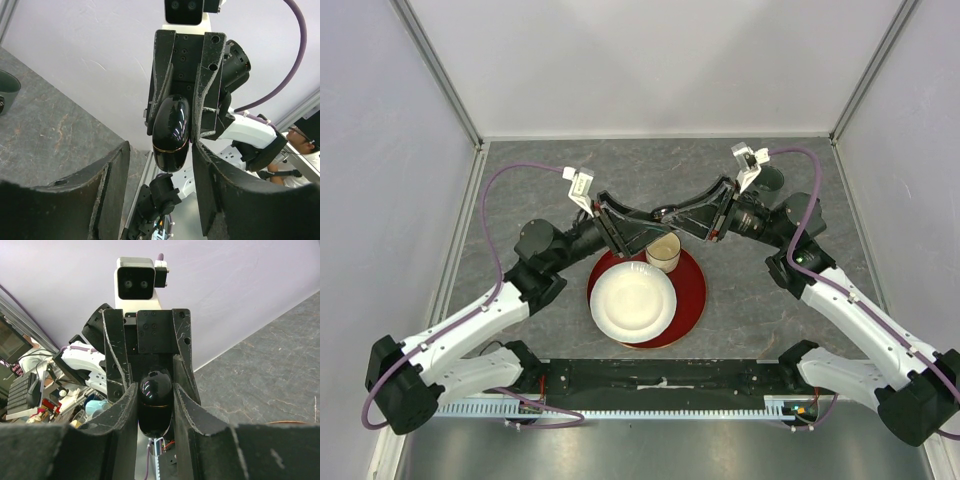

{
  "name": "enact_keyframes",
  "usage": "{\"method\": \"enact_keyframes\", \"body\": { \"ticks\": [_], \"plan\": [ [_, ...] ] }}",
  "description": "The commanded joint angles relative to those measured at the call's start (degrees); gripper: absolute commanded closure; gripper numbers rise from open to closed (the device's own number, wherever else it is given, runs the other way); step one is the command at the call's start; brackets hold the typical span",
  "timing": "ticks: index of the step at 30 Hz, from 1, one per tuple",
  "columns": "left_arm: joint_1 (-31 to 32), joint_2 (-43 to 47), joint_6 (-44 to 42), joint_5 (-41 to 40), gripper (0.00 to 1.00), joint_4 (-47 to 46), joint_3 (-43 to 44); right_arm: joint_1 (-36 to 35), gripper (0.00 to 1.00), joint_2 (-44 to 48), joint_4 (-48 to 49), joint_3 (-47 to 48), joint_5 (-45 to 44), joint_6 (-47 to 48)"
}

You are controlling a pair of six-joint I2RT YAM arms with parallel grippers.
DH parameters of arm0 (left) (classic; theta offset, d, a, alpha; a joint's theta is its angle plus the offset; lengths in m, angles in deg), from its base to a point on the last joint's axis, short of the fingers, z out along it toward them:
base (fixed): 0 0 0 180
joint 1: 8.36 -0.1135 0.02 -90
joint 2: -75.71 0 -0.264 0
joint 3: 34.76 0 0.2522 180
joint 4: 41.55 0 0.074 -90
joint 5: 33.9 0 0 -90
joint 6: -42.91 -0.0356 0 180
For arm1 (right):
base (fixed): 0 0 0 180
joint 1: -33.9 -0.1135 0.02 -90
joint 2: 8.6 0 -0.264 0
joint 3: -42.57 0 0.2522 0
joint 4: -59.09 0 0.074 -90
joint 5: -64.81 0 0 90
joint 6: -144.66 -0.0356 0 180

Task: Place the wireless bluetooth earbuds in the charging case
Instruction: Pick up the charging case at the center of the board.

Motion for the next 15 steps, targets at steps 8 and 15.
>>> {"method": "enact_keyframes", "body": {
  "ticks": [8, 15],
  "plan": [
    [-0.11, -0.8, 0.95, 0.68, 0.62, -2.04, 3.71, -0.2, 0.88, -1.2, -2.33, 0.22, 1.57, 1.73],
    [-0.11, -0.98, 0.07, 0.06, 0.83, -1.86, 3.71, -0.2, 0.85, -1.2, -5.05, 0.13, 1.65, 3.31]
  ]
}}
